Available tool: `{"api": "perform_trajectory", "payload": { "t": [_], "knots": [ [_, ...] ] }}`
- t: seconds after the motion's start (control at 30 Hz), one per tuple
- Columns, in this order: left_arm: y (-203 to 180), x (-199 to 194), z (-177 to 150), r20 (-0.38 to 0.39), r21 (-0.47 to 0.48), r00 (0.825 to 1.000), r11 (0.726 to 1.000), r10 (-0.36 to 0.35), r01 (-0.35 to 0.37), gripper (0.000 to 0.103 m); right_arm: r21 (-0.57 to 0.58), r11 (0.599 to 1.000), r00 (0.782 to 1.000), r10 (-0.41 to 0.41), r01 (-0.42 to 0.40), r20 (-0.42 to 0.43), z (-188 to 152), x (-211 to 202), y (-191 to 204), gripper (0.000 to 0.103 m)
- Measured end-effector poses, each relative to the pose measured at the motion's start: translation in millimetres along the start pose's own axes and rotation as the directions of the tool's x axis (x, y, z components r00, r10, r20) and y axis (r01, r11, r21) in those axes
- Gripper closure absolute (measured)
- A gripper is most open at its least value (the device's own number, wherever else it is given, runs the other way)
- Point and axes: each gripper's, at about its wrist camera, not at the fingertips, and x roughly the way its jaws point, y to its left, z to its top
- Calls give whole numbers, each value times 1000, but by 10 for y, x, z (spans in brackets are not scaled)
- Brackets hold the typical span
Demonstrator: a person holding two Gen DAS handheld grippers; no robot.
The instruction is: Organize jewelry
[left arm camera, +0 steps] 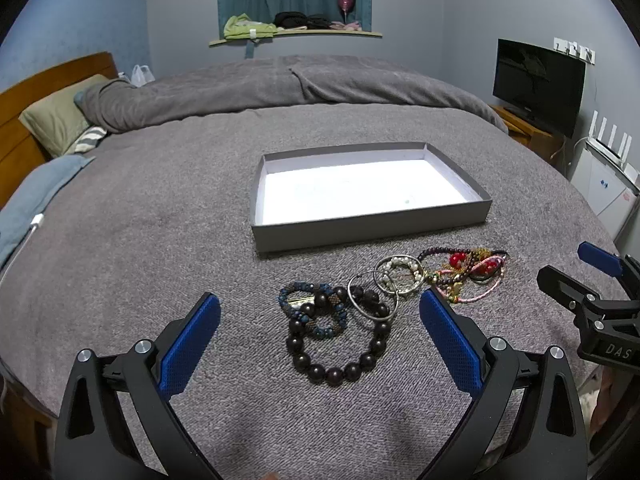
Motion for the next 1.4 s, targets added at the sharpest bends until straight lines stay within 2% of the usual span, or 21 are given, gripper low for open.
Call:
{"api": "perform_trajectory", "payload": {
  "t": [1.17,1.3,1.4],
  "knots": [
    [23,15,-9,-10,10,1000,1000,7,-7,4,-18,1000,1000,-11,11,-24,-18,42,31,5],
    [79,34,-20,-3,1,1000,1000,-18,18,4,-24,999,999,-31,30,-14,-10,39,39,5],
    [133,69,-19,-13,-5,1000,1000,-25,25,4,-36,998,998,-53,54,39,-43,21,27,5]
  ]
}}
